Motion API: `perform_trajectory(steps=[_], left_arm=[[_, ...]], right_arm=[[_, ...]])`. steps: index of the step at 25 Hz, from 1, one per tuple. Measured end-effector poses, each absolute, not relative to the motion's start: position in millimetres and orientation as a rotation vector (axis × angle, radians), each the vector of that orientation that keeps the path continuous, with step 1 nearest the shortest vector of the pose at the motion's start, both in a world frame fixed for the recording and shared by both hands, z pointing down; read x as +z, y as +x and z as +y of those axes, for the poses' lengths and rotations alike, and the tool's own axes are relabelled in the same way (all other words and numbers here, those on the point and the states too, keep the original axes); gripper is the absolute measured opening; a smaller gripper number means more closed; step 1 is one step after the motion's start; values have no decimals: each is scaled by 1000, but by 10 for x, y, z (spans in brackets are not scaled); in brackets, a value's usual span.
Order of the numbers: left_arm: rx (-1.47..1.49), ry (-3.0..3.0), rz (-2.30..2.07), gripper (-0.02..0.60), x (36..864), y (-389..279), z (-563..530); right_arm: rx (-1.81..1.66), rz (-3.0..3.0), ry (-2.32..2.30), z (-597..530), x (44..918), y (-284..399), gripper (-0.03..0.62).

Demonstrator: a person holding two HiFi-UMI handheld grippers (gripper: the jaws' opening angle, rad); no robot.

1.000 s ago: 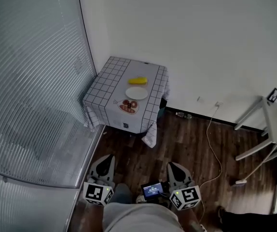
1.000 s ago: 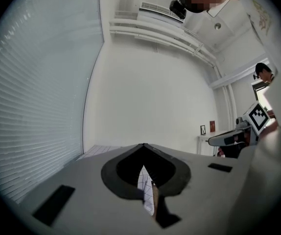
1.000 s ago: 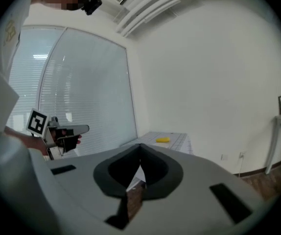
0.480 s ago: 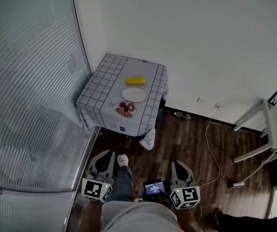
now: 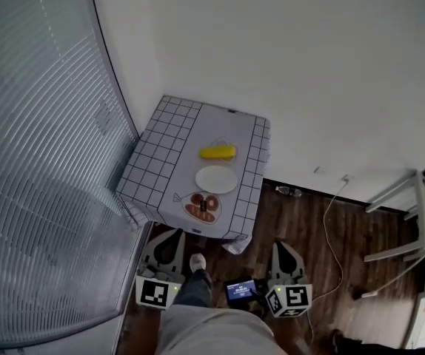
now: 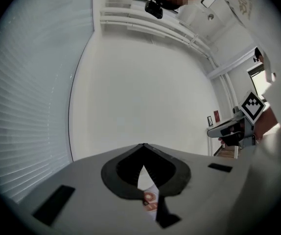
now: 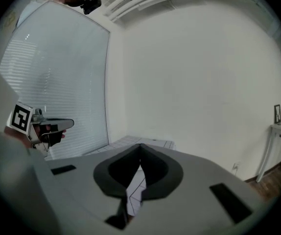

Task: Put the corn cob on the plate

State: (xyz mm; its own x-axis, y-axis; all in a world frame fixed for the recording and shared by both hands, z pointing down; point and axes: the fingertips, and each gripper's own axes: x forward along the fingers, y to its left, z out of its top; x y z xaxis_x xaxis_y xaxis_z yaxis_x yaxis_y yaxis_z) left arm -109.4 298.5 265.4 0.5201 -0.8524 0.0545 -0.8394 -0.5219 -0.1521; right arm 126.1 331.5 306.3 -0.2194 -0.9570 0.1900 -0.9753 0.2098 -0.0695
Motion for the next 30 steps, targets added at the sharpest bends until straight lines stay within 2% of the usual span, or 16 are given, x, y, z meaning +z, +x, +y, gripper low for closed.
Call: perform_trajectory(steps=[11, 23, 30], left_arm=[[-234, -2651, 1429, 6, 2648, -1402, 1596], [-233, -2737, 1453, 6, 2727, -1198, 1009], [-269, -2717, 1535, 6, 2726, -1058, 696]], right_arm=[[176, -2346, 1841, 2022, 2965, 950, 6], [224, -2430, 1694, 1449, 2918, 866, 6], [73, -2492, 1427, 1006, 2895, 774, 6]])
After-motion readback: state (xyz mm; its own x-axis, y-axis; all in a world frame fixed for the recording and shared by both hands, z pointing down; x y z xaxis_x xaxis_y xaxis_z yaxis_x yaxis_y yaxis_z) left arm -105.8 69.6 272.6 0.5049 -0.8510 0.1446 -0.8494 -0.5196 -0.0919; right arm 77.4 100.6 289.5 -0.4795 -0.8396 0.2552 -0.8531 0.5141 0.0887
